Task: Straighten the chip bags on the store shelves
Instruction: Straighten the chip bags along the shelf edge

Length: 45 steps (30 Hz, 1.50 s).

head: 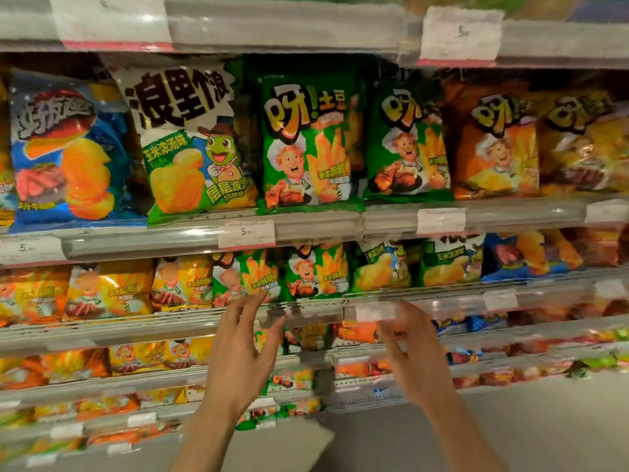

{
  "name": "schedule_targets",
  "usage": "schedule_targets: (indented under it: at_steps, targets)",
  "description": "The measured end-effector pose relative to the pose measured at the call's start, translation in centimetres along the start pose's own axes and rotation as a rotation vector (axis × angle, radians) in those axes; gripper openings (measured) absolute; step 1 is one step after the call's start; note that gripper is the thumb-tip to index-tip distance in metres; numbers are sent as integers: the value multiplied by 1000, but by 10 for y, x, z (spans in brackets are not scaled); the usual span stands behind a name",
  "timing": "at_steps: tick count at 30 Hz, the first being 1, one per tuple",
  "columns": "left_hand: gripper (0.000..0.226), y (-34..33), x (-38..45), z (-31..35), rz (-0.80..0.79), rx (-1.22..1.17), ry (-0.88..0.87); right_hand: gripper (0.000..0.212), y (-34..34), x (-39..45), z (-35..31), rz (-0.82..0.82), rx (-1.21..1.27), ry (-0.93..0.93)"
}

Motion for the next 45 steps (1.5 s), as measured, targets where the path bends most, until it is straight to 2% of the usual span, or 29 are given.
schedule_targets:
  at_steps: [6, 12, 14, 17, 20, 24, 31, 45]
  targets:
    - [54, -73, -3, 89, 14, 98, -21, 77, 75, 35, 87, -41, -72, 83]
    - [52, -107, 2, 159, 31, 177, -69, 64, 145, 63, 139, -19, -111, 141]
    - [51, -109, 7, 179, 54, 192, -128, 54, 162, 71, 148, 7, -106, 154]
    - [46, -109, 25, 206, 89, 224, -239, 54, 185, 86, 157, 74, -104, 163]
    - [41, -109, 51, 222, 103, 265, -336, 47, 202, 100, 153, 170, -138, 242]
    - [35, -110, 81, 237, 169, 331, -451, 32, 213, 126, 121, 281, -213, 458]
    - [34, -121, 114, 226, 153, 354, -479, 30, 174, 159, 68, 208, -231, 716]
    - [34, -128, 119, 221, 203, 267, -459, 34, 161, 168, 61, 129, -72, 599]
Point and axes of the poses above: each hand's wrist, its own x-axis towards the middle knuckle, its own y-axis out of the back of the hand, z = x × y, the point moved 3 cm from there along x, towards the middle knuckle, and after that the axes turned 5 degrees about y, right-handed, at the moved point
